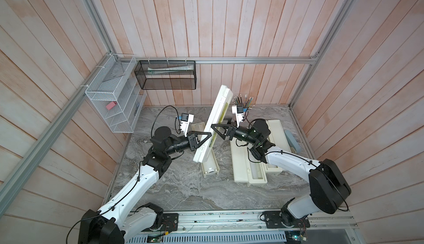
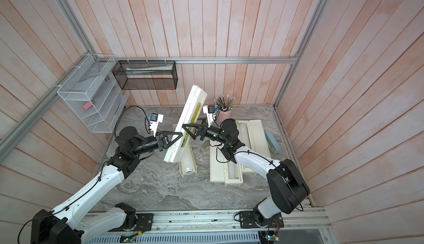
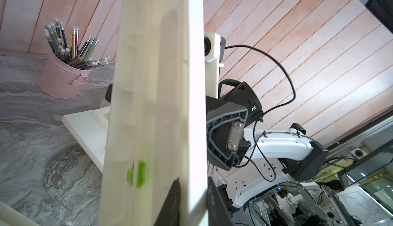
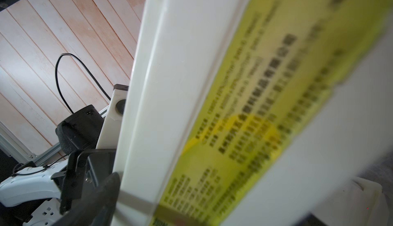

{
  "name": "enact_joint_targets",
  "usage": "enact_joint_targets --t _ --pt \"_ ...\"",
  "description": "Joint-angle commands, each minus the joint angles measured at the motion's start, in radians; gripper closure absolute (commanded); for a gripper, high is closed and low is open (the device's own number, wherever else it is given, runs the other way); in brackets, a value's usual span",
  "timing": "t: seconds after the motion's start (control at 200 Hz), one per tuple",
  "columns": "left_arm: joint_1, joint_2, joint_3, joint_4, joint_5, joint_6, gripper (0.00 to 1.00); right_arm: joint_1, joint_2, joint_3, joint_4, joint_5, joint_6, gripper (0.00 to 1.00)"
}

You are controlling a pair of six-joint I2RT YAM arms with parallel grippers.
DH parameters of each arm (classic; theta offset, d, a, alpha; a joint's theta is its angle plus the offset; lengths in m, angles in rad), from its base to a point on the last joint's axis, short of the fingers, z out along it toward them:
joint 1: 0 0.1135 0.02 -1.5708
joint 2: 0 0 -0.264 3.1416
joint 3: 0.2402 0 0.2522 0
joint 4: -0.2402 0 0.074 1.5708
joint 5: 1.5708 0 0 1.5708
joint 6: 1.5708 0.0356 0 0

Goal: Put plastic wrap rolls into dispensers
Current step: Close the lid on the plastic wrap cutting box.

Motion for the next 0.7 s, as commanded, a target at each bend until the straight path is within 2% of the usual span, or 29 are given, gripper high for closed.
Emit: enact_joint_targets --t 0.0,0.085,0.16,0.32,0.475,0.615,0.695 --pt "-0.025 -0.014 -0.004 0.059 0.054 0.020 1.00 0.001 0.011 0.036 -0.024 0.008 -0.001 0.02" --pt "-0.032 0.007 0.023 -0.011 0.046 0.057 1.00 0.001 0.009 0.034 -0.006 -0.007 0.010 0.02" --pt "-0.041 0.009 0.009 0.014 0.035 0.059 1.00 0.000 0.012 0.044 -0.027 -0.006 0.003 0.02" --pt "-0.073 0.023 0.050 -0.065 -0.032 0.109 1.00 0.017 0.031 0.094 -0.154 0.047 -0.034 0.02" --pt "-0.098 0.034 0.081 -0.123 -0.087 0.141 1.00 0.023 0.039 0.098 -0.160 0.074 -0.020 0.02" --pt "-0.098 0.042 0.089 -0.161 -0.157 0.141 1.00 0.023 0.026 0.048 -0.046 0.043 0.002 0.02" --pt "-0.098 0.058 0.092 -0.137 -0.128 0.125 1.00 0.024 0.020 0.036 -0.011 0.032 0.003 0.02"
